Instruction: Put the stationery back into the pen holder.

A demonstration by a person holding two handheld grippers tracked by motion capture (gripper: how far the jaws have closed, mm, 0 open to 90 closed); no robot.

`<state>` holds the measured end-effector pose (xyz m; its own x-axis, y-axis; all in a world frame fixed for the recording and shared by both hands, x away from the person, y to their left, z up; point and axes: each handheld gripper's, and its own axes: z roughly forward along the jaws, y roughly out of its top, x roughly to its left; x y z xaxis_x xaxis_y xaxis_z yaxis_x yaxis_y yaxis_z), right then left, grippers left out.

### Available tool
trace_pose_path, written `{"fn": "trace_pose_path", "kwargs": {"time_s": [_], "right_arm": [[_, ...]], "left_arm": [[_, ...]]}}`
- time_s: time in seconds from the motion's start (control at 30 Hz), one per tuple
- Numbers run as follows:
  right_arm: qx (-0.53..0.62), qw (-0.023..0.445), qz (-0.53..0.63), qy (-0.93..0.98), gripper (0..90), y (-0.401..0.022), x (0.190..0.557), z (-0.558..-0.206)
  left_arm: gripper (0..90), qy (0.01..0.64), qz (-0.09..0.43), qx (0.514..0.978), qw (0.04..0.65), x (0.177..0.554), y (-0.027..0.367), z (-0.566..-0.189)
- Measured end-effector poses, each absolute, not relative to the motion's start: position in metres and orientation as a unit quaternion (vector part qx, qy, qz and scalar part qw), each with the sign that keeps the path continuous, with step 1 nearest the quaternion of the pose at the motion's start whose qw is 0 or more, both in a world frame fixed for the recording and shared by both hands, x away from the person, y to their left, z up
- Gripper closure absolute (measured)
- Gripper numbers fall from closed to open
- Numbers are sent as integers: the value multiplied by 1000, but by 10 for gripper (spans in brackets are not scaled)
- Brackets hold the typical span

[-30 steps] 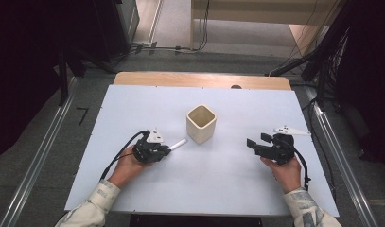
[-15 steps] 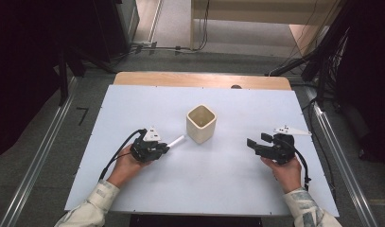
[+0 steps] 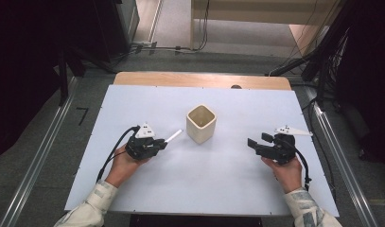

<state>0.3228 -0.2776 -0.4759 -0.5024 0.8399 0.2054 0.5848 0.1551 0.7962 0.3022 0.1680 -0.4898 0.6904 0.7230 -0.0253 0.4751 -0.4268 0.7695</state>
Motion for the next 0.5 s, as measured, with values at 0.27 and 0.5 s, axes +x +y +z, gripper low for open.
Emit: {"fn": "trace_pose_path", "kwargs": {"time_s": [0.27,0.5], "right_arm": [[474,149,441,747,241,-279,319,-474],[471,152,437,751,234,-280,315,-474]], "left_arm": [[800,375,162,809,421,301,175,-481],[800,382,164,799,434,300,180,-476]]}}
